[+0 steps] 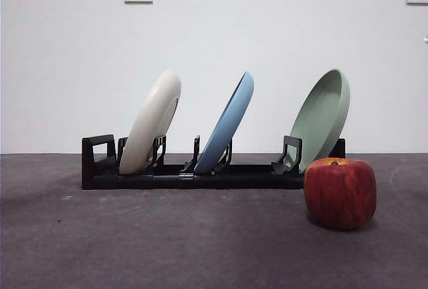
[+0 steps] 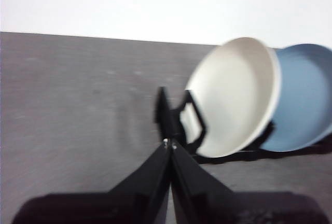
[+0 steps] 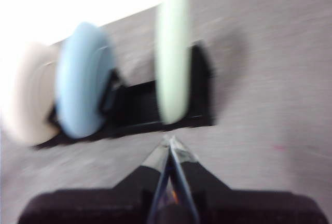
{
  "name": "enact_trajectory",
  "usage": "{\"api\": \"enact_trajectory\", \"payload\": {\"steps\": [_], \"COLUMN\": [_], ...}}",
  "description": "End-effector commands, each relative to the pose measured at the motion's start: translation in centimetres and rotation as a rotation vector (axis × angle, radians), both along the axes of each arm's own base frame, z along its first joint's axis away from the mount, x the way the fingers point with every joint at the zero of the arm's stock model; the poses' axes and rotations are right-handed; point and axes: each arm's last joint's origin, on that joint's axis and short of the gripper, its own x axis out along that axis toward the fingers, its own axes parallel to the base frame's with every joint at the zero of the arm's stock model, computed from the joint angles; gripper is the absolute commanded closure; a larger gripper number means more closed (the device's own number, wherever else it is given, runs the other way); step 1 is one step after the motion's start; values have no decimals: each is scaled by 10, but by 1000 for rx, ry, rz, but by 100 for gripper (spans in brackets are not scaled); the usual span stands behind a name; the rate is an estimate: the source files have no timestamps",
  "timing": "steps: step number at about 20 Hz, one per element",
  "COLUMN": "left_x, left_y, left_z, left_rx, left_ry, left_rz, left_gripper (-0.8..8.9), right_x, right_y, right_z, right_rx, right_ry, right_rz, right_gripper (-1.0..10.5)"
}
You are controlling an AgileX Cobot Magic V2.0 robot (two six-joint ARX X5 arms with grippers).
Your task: Take the yellow plate from the plate rack,put the plate on the table,take the apple from the table,put the apple in the plate
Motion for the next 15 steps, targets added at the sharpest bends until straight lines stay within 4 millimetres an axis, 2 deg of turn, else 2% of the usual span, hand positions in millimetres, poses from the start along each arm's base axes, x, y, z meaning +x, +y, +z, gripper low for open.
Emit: {"api": "enact_trajectory", "payload": {"steps": [1, 5, 7, 8, 9, 10, 15], "left_x": [23, 65, 86, 95, 104, 113, 150], "left_y": [-4, -12, -18, -22, -27, -33, -71], "left_z": [14, 32, 38, 40, 43, 46, 64], "left_rx": [-32, -97, -108, -106, -105, -103, -87], "left_ry": [42, 147, 202, 229, 248, 262, 302], "left_rz": [-101, -245, -286, -292, -305, -323, -421], "left_gripper": [820, 818, 808, 747, 637, 590, 593], "right_x": [14, 33, 41, 44, 46, 47, 49], "right_y": [3, 7, 8, 9, 9, 9, 9], "right_z": [11, 25, 29, 30, 31, 31, 31], "right_rx": [-4, -17, -11, -10, -10, -10, -10], "right_ry": [22, 75, 84, 92, 100, 103, 108], "right_rz": [89, 211, 235, 235, 235, 235, 235], "right_gripper": [947, 924, 778, 726, 708, 693, 694]}}
